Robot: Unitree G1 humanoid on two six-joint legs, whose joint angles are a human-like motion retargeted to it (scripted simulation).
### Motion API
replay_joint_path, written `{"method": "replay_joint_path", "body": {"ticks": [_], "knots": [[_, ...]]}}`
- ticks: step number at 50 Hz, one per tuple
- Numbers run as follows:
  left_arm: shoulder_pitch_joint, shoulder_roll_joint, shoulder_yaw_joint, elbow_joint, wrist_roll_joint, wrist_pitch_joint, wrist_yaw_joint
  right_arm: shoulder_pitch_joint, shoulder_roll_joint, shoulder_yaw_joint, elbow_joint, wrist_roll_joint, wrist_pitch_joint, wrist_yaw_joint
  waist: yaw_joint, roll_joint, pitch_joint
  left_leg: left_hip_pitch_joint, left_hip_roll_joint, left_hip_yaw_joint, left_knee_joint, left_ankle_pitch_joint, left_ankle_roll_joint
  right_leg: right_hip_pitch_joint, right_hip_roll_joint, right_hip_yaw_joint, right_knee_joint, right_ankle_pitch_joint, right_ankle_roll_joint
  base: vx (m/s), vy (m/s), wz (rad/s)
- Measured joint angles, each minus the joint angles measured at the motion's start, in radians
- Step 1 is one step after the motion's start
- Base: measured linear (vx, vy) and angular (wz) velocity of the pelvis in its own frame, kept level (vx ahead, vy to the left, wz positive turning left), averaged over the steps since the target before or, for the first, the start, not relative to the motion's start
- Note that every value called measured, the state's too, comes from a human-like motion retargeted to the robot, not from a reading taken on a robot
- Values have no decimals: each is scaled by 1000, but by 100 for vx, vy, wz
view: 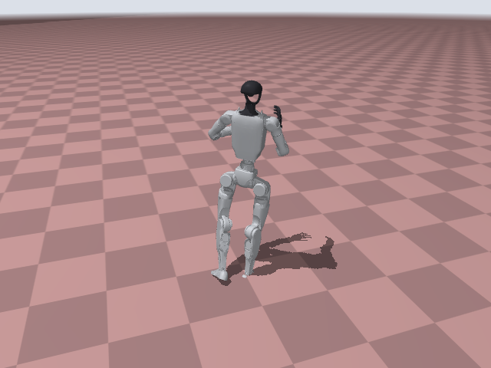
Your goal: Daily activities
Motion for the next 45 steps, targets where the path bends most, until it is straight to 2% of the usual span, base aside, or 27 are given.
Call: {"method": "replay_joint_path", "body": {"ticks": [24,45], "knots": [[-15,36,-52,-25,9,-12,2,16,18,51,-7,120,-34,-1,-22,-12,19,39,-33,11,-90,23,0,11,0,5,2,1,1,0,0,0],[-31,54,-95,-40,45,-17,13,13,15,49,-31,64,-58,-36,-21,-12,18,49,-57,14,-155,47,0,0,-2,-4,3,1,-7,0,0,0]]}}
